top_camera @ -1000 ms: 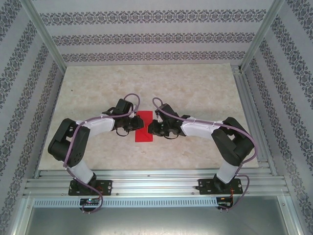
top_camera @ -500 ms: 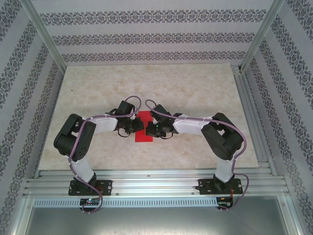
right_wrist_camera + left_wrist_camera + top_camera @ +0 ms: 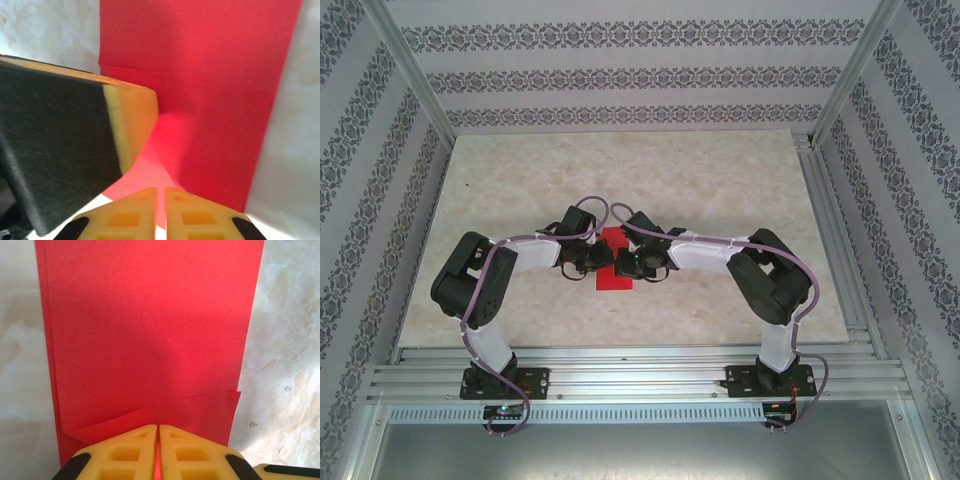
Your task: Fold a paper plane with a square sheet of paper (pick it up from the middle)
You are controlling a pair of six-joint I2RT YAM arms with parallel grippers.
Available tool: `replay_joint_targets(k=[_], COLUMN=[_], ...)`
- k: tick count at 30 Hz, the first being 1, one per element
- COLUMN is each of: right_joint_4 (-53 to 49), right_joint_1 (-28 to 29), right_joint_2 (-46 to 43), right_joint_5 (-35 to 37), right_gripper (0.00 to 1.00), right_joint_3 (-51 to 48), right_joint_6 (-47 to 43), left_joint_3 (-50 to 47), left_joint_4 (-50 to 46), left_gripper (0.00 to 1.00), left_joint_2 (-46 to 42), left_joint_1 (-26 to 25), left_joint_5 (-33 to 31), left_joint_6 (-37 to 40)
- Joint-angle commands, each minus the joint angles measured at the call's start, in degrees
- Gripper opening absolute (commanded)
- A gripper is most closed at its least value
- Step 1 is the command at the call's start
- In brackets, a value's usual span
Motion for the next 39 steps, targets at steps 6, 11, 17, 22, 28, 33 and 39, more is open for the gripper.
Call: replay_joint_targets(k=[6,11,17,22,28,33,39], right_joint_4=[0.08,-0.01,1.06,0.52,-1.21,-2.6,-0.67], right_joint_1=[0.56,0.66,0.66,0.56,0.56,0.65,0.61], right_joint_2=[4.09,3.86,2.14,0.1,-3.68,-6.46,-11.8], right_joint_5=[-0.09,-0.48,-1.36,-0.48,-0.08,-0.52,0.71], right_gripper=[0.12,0.12,0.12,0.12,0.12,0.12,0.13], right_joint_3=[2.04,-0.28,-4.76,-7.43,-11.6,-14.35,-12.58], right_joint_6=[-0.86,-0.79,-0.3,0.14,0.05,-0.04,-1.0], left_joint_3=[0.45,-0.07,-1.17,-1.49,-1.54,-1.55,-1.52], left_joint_4=[0.17,0.2,1.1,1.09,0.29,0.38,0.47], left_gripper=[0.12,0.12,0.11,0.11,0.11,0.11,0.11], left_joint_2=[1.7,1.73,1.64,1.56,1.34,1.32,0.88], left_joint_1=[-0.7,-0.72,-0.62,-0.61,-0.64,-0.67,-0.61], left_joint_5=[-2.8,-3.71,-4.32,-4.81,-6.07,-5.89,-5.24], left_joint_6=[-0.77,-1.1,-1.79,-1.78,-1.22,-1.16,-0.94])
